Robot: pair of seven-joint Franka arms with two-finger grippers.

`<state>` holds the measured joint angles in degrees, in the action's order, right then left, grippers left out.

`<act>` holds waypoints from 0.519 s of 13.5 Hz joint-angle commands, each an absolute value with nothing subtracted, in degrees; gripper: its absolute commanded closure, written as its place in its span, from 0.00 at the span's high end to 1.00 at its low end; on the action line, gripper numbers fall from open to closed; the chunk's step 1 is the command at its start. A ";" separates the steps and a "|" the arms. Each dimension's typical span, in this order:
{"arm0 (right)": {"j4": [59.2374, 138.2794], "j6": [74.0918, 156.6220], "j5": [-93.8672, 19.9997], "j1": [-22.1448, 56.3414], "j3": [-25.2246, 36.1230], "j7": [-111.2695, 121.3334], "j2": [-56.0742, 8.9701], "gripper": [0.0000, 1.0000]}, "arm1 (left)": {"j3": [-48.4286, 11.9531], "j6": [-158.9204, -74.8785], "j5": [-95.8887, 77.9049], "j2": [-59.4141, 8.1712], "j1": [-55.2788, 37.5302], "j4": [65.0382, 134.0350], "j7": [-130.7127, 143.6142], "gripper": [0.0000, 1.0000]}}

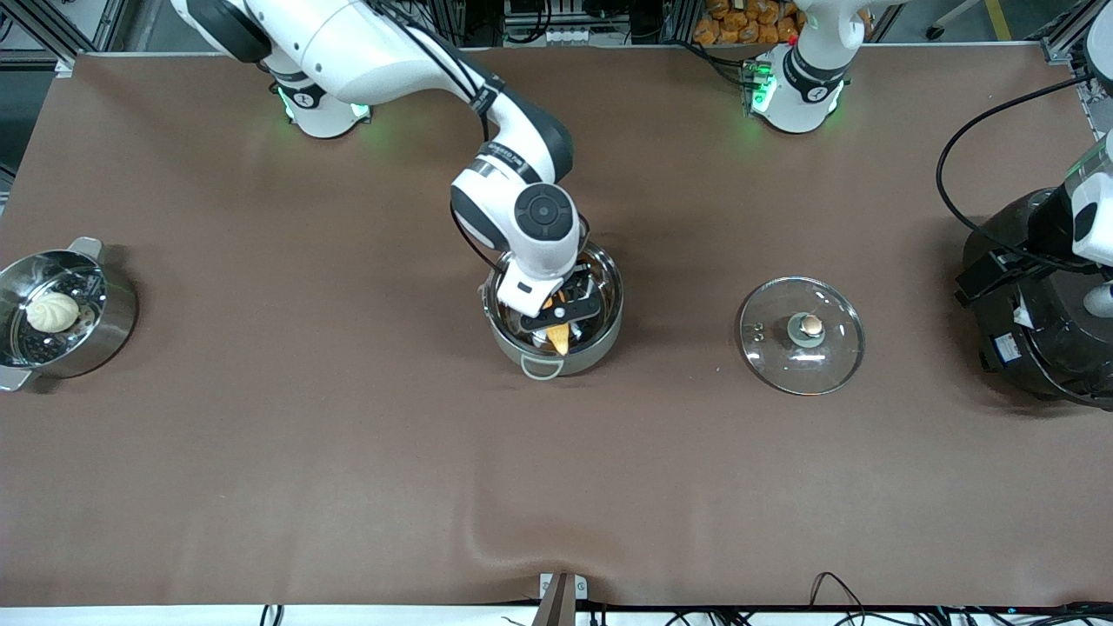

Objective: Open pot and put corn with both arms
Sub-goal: 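Lower the corn into the steel pot and open the right gripper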

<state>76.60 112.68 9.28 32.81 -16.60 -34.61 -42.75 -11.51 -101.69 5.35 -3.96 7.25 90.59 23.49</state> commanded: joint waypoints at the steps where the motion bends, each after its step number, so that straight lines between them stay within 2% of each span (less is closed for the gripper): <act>1: 74.71 112.33 10.64 33.49 -15.82 -35.95 -43.60 1.00 | -11.86 -100.20 5.01 -3.25 7.21 90.18 21.36 1.00; 4: 74.71 111.89 9.76 31.57 -15.91 -35.86 -41.93 1.00 | -12.22 -99.58 5.01 -2.72 7.29 90.09 15.93 1.00; 7: 74.62 103.04 8.18 26.48 -16.35 -35.87 -36.76 1.00 | -12.48 -98.62 4.92 -2.72 7.21 90.18 14.50 1.00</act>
<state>73.95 108.06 9.19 30.48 -15.42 -35.47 -41.29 -12.04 -100.16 5.35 -3.65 7.08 90.20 16.20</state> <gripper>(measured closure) 0.000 0.000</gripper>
